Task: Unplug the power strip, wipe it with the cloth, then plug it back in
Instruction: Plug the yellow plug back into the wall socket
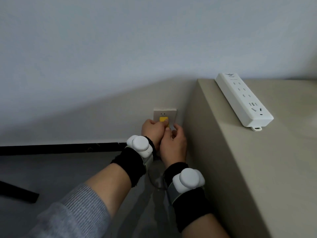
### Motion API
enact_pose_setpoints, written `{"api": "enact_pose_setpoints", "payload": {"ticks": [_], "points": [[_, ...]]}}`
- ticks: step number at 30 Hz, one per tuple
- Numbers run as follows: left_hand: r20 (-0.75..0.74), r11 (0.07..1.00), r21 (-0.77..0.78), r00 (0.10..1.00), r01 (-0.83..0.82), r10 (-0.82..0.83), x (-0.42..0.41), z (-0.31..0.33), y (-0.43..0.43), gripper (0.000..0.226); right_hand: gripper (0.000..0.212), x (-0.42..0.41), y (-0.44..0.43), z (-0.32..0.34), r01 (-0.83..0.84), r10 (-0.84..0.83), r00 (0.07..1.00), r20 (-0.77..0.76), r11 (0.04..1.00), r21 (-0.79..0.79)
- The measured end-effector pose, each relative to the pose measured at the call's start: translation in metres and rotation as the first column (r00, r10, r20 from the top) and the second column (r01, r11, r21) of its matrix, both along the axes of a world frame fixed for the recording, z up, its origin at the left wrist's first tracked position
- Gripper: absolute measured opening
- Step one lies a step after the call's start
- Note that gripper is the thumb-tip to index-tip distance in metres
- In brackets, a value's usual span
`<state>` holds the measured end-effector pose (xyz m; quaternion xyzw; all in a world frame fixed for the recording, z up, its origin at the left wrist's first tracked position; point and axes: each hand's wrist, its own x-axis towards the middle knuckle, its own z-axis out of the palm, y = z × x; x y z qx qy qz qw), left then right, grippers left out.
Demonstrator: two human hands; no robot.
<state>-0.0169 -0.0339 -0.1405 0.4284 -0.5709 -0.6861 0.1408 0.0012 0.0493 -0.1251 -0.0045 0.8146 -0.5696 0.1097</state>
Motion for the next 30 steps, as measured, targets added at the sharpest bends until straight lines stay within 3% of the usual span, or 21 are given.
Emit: {"api": "enact_pose_setpoints", "payload": {"ticks": [12, 15, 19, 23, 27, 30], "points": [[0.018, 0.994, -0.082, 0.997, -0.076, 0.077, -0.005, -0.007, 0.003, 0.028, 0.044, -0.003, 0.005, -0.002, 0.018, -0.018, 1.000, -0.026, 1.000, -0.002], [-0.006, 0.997, 0.005, 0.997, -0.072, 0.072, -0.006, -0.005, 0.002, 0.031, 0.042, -0.004, 0.006, -0.003, 0.006, -0.003, 0.998, -0.066, 0.999, 0.042], [0.009, 0.996, -0.075, 0.998, -0.053, 0.054, -0.005, -0.007, 0.000, 0.028, 0.041, -0.004, 0.006, -0.004, -0.002, 0.017, 0.991, -0.132, 0.993, 0.114], [-0.055, 0.995, 0.101, 0.998, -0.006, 0.012, -0.005, -0.005, -0.004, 0.028, 0.045, -0.007, 0.005, -0.007, -0.042, 0.082, 0.981, -0.177, 0.975, 0.219], [-0.079, 0.981, 0.195, 0.997, 0.005, 0.011, -0.007, 0.003, -0.006, 0.031, 0.059, -0.013, -0.002, -0.008, -0.107, 0.127, 0.989, -0.075, 0.968, 0.226], [-0.054, 0.985, 0.173, 0.998, 0.026, -0.017, -0.006, 0.006, -0.009, 0.030, 0.033, -0.020, -0.013, -0.009, -0.088, 0.109, 0.990, -0.085, 0.971, 0.222]]}}
